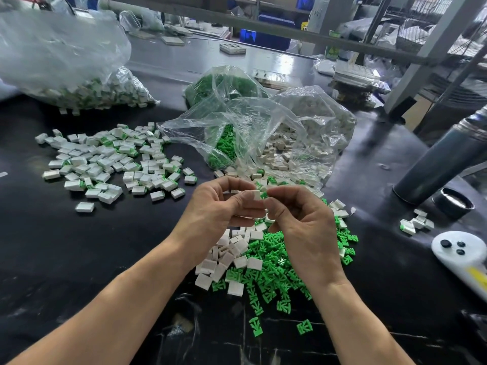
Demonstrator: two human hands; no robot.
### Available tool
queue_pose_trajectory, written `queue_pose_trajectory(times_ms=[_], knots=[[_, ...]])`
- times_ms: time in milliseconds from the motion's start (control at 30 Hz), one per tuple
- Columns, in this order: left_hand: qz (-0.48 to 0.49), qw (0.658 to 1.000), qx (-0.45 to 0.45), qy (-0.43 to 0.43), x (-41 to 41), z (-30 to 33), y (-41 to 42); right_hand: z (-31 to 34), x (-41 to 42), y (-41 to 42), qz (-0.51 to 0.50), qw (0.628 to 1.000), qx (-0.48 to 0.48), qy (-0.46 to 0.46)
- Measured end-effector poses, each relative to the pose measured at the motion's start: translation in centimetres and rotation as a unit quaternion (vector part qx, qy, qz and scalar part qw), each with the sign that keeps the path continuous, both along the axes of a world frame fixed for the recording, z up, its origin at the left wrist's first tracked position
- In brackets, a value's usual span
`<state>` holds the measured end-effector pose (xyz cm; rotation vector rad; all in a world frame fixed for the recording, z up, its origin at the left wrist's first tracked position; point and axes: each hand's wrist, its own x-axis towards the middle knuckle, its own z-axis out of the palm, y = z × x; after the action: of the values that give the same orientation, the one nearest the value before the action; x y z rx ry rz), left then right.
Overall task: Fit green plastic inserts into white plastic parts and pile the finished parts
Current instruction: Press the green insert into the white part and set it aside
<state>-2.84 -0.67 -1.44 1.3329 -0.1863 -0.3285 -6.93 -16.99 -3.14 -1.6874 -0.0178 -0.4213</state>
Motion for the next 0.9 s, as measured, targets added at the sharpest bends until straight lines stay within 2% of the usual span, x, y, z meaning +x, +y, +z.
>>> queue_pose_trajectory(times_ms=[467, 633, 900], knots=[[-0.001, 0.997, 0.056, -0.046, -0.13, -0.27, -0.25, 0.0, 0.08, -0.47, 0.02, 0.999, -0.025, 0.006], [-0.004, 0.996, 0.063, -0.059, -0.01, -0.27, -0.16, -0.05, 0.25, -0.46, 0.006, 0.999, 0.024, 0.03], [0.019, 0.995, 0.067, -0.067, 0.02, -0.67, -0.22, 0.13, 0.18, 0.14, 0.003, 0.998, 0.049, 0.031]])
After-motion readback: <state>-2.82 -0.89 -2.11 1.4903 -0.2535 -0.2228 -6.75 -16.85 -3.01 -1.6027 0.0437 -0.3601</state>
